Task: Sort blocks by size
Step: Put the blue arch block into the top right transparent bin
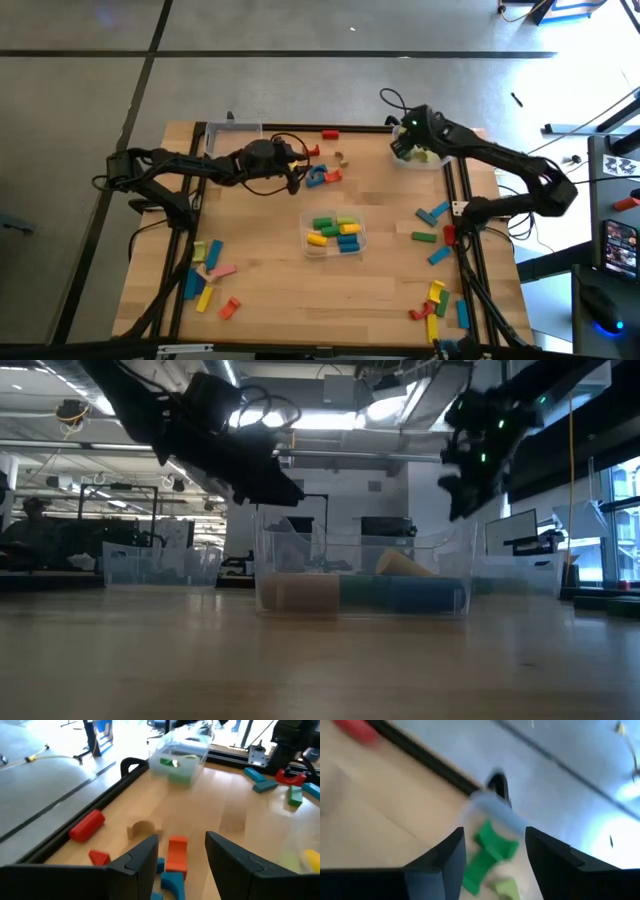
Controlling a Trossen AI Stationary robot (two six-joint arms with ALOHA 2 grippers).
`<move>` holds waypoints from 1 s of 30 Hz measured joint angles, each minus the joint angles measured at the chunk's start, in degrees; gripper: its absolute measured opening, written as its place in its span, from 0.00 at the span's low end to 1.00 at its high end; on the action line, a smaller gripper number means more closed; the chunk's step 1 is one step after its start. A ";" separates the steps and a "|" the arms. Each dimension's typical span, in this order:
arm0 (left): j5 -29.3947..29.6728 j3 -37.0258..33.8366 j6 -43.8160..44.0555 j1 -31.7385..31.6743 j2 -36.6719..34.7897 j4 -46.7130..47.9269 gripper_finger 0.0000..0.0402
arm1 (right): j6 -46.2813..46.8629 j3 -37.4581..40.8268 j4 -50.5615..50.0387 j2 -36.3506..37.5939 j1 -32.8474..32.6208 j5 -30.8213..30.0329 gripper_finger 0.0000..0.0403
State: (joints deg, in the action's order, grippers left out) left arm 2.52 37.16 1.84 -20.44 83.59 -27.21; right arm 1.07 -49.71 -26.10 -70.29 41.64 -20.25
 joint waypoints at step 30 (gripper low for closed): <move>7.78 13.54 2.65 0.65 5.40 24.99 0.40 | 3.16 17.49 21.21 20.45 -12.43 10.64 0.49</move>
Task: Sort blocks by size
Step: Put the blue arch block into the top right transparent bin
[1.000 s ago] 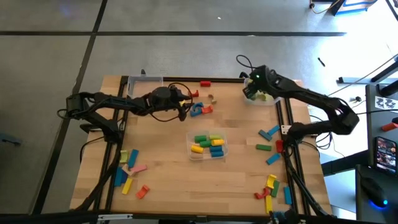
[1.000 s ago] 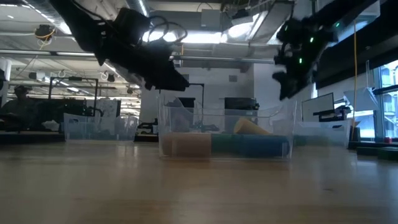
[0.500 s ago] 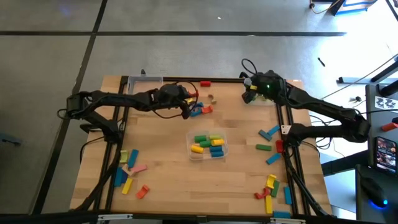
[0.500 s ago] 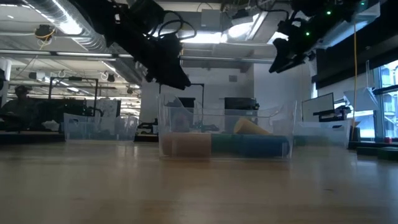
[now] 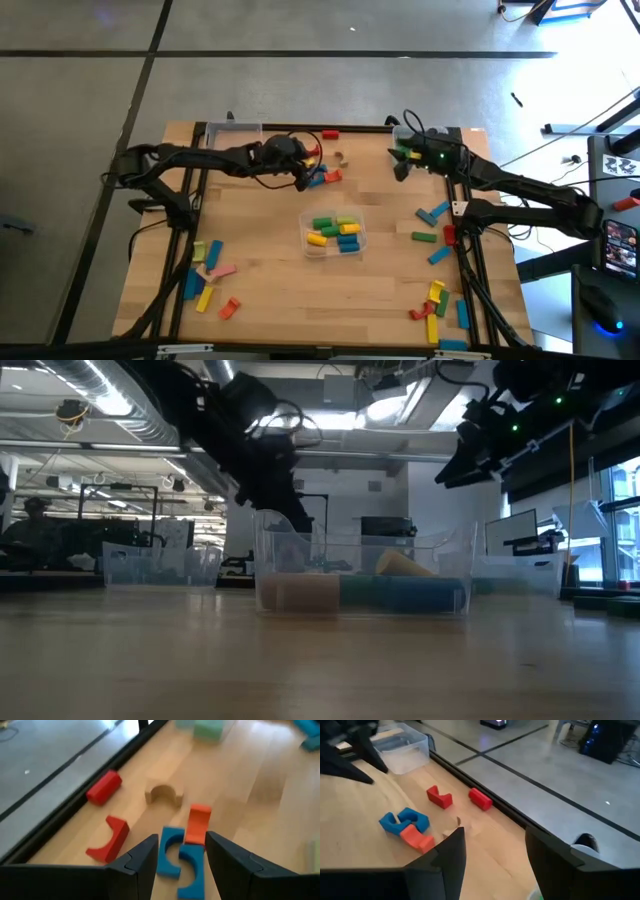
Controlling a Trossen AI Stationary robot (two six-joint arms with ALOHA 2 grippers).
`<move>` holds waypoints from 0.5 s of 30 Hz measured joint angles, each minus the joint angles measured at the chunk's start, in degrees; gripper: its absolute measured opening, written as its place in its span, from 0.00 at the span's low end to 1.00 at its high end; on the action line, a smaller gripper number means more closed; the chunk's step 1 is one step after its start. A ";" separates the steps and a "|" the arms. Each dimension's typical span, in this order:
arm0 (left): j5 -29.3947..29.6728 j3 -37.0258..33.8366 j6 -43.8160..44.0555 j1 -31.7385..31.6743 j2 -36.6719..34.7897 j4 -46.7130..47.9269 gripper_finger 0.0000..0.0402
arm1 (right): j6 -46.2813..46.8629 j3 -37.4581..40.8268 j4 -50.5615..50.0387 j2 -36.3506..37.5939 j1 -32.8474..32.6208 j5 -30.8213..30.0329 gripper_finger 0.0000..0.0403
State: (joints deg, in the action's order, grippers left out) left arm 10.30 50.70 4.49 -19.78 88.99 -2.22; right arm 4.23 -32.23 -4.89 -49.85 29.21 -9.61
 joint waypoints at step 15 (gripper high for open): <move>-0.02 15.38 -3.10 -2.14 17.53 15.25 0.40 | -1.92 0.48 3.22 -0.68 0.02 1.27 0.49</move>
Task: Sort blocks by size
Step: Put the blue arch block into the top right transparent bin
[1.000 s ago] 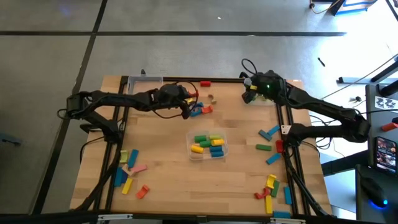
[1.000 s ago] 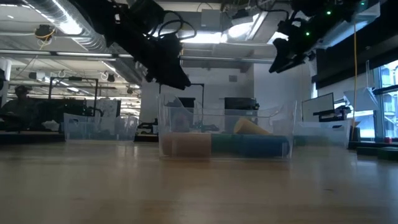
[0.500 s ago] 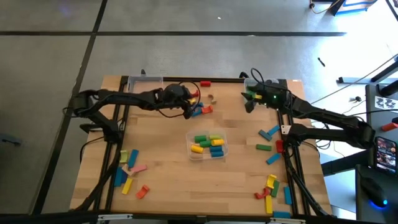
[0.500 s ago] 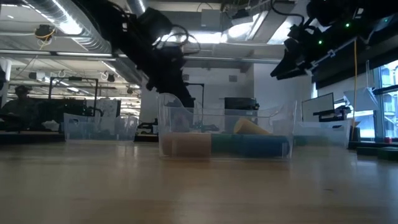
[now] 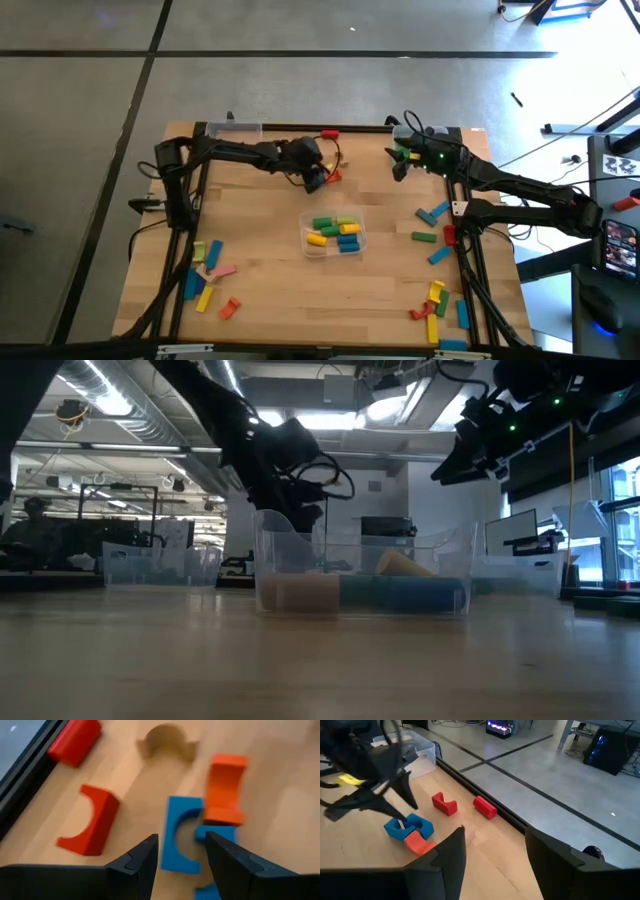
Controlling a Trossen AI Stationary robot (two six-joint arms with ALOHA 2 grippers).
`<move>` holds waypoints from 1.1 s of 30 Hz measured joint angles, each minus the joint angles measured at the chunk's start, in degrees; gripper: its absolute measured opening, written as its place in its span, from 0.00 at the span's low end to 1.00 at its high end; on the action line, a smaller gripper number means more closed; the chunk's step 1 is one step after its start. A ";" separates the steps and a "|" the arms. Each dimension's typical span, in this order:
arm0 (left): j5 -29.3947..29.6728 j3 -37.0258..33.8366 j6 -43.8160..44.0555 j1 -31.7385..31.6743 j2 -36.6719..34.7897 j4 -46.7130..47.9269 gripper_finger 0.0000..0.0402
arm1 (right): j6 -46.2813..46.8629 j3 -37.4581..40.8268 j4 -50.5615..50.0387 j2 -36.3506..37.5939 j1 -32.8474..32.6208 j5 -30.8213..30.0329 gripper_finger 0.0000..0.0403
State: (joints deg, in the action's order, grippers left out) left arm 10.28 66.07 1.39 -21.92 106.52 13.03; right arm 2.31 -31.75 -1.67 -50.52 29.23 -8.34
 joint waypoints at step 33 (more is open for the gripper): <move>-1.31 1.78 -1.93 -1.17 7.30 -0.21 0.36 | -0.04 -0.02 -1.58 -0.05 0.01 0.48 0.49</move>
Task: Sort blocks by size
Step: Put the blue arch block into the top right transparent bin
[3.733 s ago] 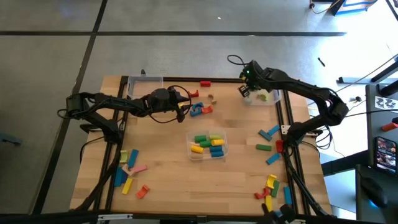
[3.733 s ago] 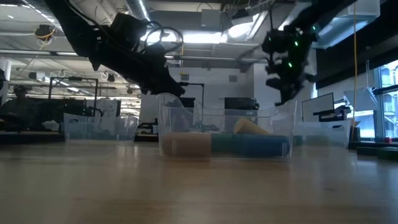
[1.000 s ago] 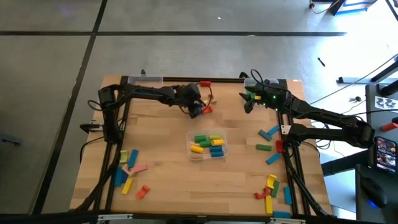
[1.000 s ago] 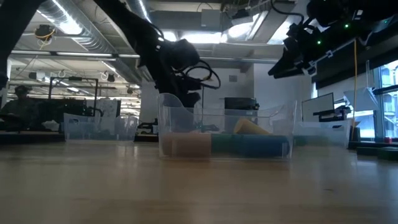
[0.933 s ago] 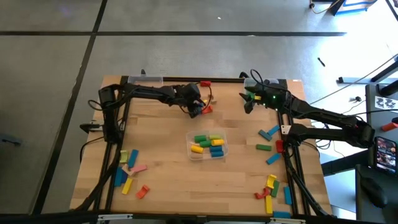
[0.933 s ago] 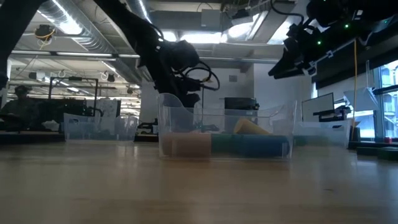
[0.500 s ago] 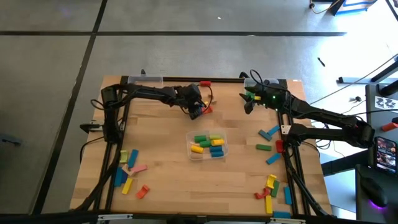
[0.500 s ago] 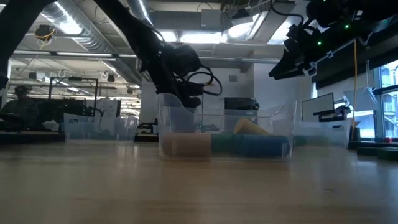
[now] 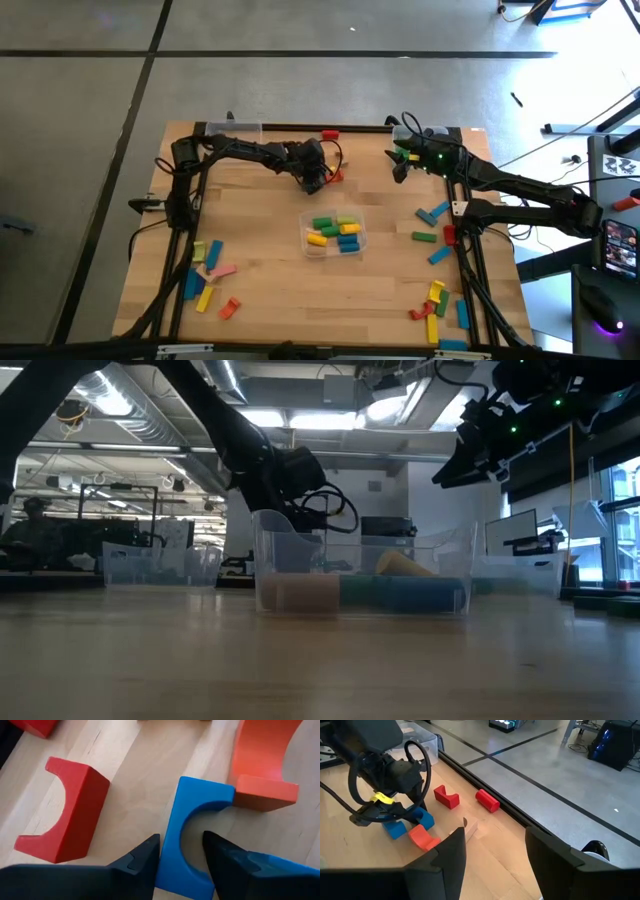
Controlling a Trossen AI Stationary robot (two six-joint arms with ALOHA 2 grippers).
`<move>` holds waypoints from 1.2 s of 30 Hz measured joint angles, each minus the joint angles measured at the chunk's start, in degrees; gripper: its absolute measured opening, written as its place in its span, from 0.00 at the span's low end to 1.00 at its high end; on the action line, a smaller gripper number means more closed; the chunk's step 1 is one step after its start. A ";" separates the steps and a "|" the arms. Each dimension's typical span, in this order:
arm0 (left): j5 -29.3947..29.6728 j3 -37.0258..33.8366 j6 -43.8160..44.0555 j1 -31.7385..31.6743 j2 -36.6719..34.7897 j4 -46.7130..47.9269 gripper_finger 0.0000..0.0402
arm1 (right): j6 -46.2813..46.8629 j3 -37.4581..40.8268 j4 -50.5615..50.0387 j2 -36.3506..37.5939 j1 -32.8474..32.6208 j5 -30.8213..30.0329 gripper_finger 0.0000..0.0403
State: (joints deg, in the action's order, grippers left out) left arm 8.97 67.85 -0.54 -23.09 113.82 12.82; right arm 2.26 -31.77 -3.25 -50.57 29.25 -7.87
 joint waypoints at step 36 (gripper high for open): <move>0.27 -0.13 -0.98 2.18 -5.84 3.53 0.31 | 0.52 -0.02 -0.31 -0.24 -0.01 -0.01 0.49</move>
State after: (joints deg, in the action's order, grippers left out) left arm 9.24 67.72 -1.52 -20.91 107.98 16.35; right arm 2.79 -31.79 -3.56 -50.81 29.23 -7.88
